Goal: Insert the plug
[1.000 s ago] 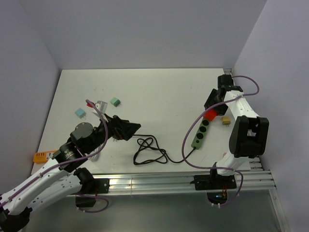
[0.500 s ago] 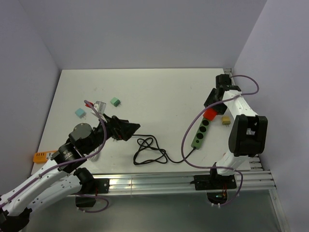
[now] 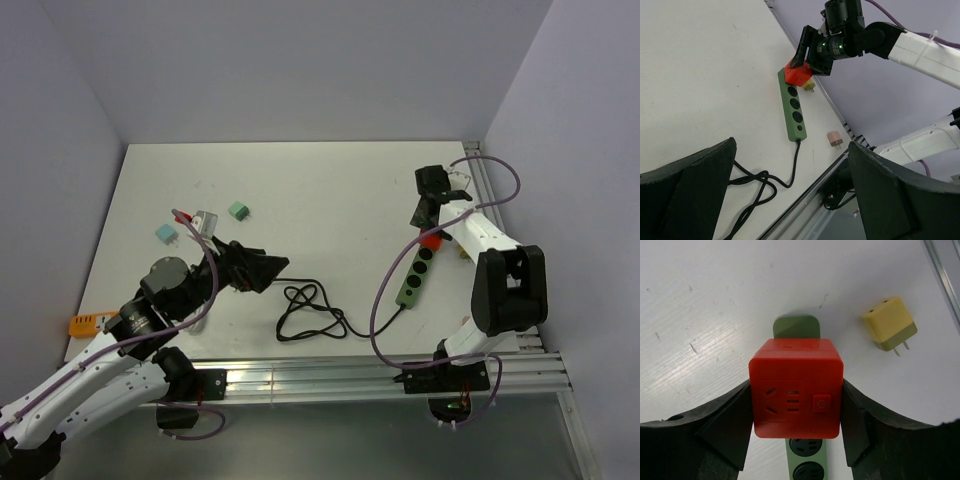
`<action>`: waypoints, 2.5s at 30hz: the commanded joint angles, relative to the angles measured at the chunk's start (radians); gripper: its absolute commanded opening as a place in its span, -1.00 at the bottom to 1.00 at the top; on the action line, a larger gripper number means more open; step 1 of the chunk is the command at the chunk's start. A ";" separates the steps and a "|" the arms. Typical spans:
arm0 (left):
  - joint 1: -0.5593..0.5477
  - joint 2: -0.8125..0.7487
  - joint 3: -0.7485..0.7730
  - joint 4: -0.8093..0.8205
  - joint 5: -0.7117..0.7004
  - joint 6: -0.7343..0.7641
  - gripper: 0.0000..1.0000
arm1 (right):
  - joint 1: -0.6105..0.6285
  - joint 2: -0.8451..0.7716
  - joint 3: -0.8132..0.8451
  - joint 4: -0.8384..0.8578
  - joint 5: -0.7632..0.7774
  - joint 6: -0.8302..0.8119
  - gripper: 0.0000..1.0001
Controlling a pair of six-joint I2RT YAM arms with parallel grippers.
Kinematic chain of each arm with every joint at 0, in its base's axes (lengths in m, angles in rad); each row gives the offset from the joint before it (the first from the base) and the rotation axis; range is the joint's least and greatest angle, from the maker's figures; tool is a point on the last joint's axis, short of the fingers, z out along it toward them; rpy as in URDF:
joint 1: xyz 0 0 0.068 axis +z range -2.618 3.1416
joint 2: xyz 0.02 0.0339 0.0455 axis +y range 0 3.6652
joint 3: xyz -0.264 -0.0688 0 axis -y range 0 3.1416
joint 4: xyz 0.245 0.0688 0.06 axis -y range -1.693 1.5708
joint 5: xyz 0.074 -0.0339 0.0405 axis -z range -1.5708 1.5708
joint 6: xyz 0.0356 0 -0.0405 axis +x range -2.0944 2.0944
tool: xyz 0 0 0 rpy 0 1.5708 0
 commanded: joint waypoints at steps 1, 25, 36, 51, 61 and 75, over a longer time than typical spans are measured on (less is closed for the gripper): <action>0.002 -0.013 -0.008 0.031 0.013 0.003 0.99 | 0.023 0.080 -0.158 -0.119 -0.040 0.085 -1.00; 0.001 -0.054 -0.008 0.008 0.044 -0.038 0.97 | -0.030 0.036 -0.248 -0.085 -0.264 0.036 -1.00; 0.002 -0.050 -0.005 0.006 0.058 -0.055 0.97 | -0.046 0.050 -0.214 -0.081 -0.270 -0.006 -1.00; 0.002 -0.046 -0.002 -0.006 0.067 -0.078 0.96 | 0.040 -0.113 0.193 -0.218 -0.160 -0.010 1.00; 0.001 -0.114 -0.017 -0.017 0.063 -0.094 0.97 | 0.009 -0.322 0.079 -0.323 -0.090 0.034 1.00; 0.002 -0.073 0.006 -0.035 0.058 -0.011 0.99 | -0.448 -0.159 -0.024 -0.171 -0.255 0.098 0.90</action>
